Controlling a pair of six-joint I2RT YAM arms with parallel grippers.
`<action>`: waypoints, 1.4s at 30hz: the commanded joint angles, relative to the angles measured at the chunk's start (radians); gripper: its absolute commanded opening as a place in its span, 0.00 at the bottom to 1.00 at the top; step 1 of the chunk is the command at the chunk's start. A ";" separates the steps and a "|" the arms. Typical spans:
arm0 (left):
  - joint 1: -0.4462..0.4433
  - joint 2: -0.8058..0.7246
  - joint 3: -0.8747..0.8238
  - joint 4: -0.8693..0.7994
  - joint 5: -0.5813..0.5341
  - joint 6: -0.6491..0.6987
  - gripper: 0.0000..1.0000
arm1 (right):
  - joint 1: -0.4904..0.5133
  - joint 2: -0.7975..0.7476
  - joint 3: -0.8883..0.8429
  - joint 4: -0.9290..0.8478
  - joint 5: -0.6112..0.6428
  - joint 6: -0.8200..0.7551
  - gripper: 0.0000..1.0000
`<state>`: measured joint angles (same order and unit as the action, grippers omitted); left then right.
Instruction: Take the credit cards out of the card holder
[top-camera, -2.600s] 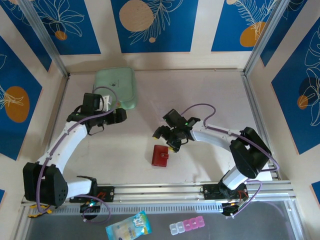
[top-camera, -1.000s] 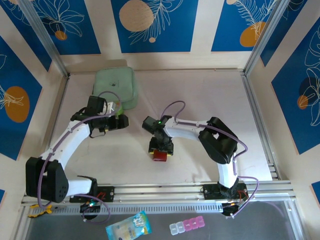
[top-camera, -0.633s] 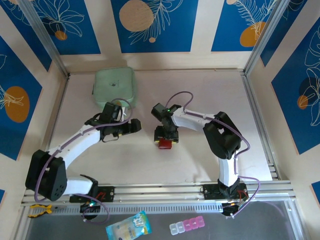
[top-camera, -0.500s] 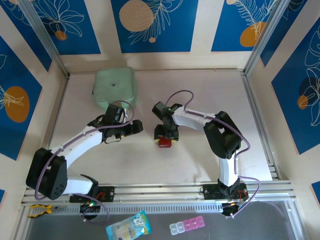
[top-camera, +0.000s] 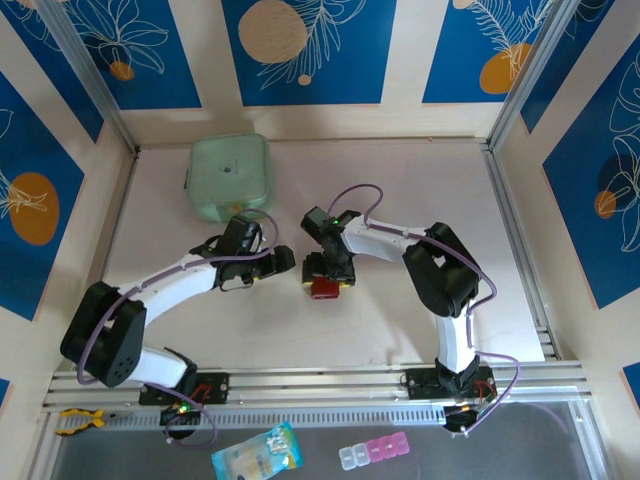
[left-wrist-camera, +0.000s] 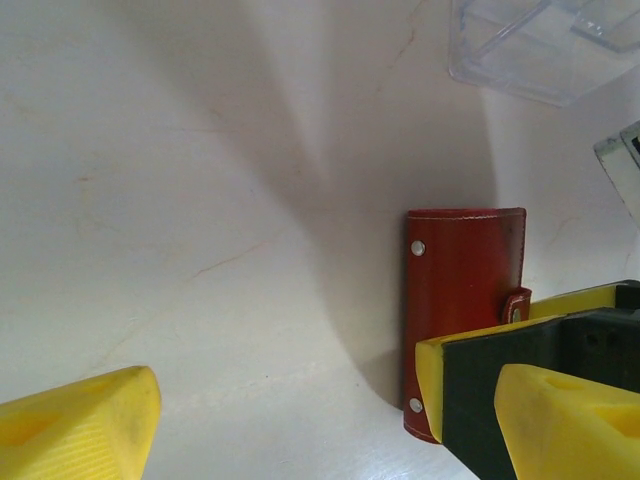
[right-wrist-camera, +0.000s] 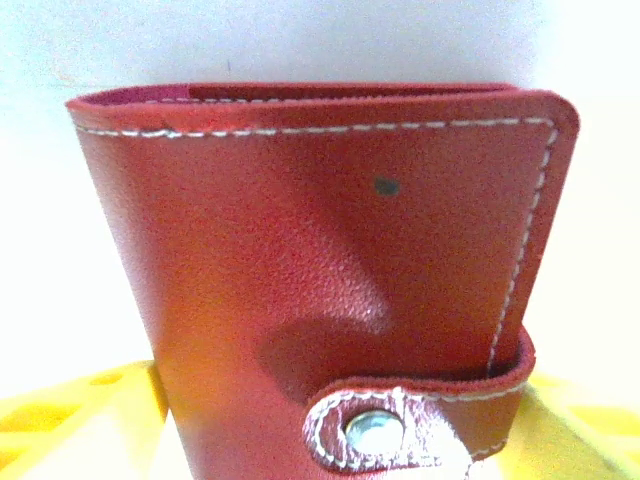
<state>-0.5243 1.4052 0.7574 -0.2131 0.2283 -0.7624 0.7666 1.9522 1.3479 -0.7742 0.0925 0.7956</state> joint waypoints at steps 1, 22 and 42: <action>-0.016 0.020 0.015 0.029 0.030 -0.012 0.87 | 0.009 -0.081 -0.016 -0.016 -0.029 0.011 0.82; -0.107 0.201 0.059 0.251 0.191 -0.120 0.11 | -0.101 -0.262 -0.155 0.063 -0.076 -0.095 0.57; -0.114 0.286 0.031 0.303 0.236 -0.169 0.00 | -0.043 -0.052 0.032 -0.068 0.003 -0.152 0.35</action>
<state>-0.6346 1.6760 0.8047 0.0727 0.4419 -0.9161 0.7147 1.8744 1.3495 -0.7837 0.0746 0.6575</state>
